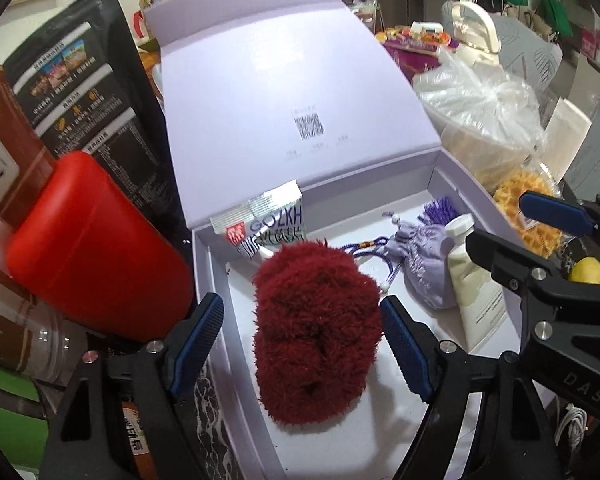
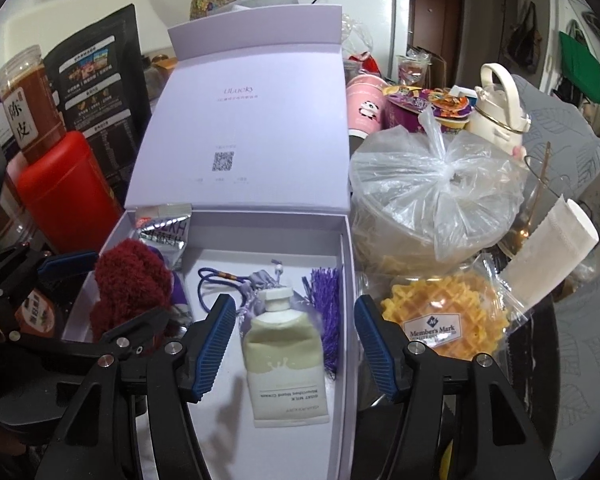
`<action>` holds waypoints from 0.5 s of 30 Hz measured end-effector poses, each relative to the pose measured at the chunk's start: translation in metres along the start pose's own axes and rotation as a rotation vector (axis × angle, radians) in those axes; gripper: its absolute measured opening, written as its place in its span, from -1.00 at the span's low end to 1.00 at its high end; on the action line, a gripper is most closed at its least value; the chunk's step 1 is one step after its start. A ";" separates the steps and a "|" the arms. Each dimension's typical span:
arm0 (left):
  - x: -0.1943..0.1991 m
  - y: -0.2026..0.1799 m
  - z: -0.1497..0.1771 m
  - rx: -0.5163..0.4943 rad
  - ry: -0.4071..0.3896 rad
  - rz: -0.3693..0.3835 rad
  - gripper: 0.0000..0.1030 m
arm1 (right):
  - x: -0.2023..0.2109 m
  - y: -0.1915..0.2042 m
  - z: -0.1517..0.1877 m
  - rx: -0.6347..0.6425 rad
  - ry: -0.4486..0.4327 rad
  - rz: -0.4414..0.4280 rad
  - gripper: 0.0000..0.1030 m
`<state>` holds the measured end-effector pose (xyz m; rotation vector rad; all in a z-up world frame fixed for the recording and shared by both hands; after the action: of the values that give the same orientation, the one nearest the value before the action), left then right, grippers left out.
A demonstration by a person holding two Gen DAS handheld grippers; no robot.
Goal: Organize soft objects
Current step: 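Open the left tool over the box while the right tool releases the tube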
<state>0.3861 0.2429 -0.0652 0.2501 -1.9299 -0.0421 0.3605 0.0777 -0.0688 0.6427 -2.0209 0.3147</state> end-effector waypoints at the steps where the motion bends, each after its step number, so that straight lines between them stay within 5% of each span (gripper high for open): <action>1: 0.008 0.002 0.006 0.001 -0.012 -0.001 0.56 | 0.004 0.000 0.000 -0.003 -0.009 -0.004 0.21; 15: 0.075 0.012 0.022 0.032 -0.141 0.018 0.56 | 0.076 0.006 -0.004 0.002 -0.122 0.006 0.21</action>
<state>0.3382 0.2384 -0.0029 0.2567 -2.0741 -0.0174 0.3298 0.0610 -0.0011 0.6711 -2.1394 0.2877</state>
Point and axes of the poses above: each gripper's, at about its wrist camera, not at the fingertips, and x roughly against the way its jaws point, y to its left, z to its underside, the point moved 4 cm from there along -x, roughly the way its jaws point, and after that the axes turned 12 degrees about y, right-handed, at the moved point
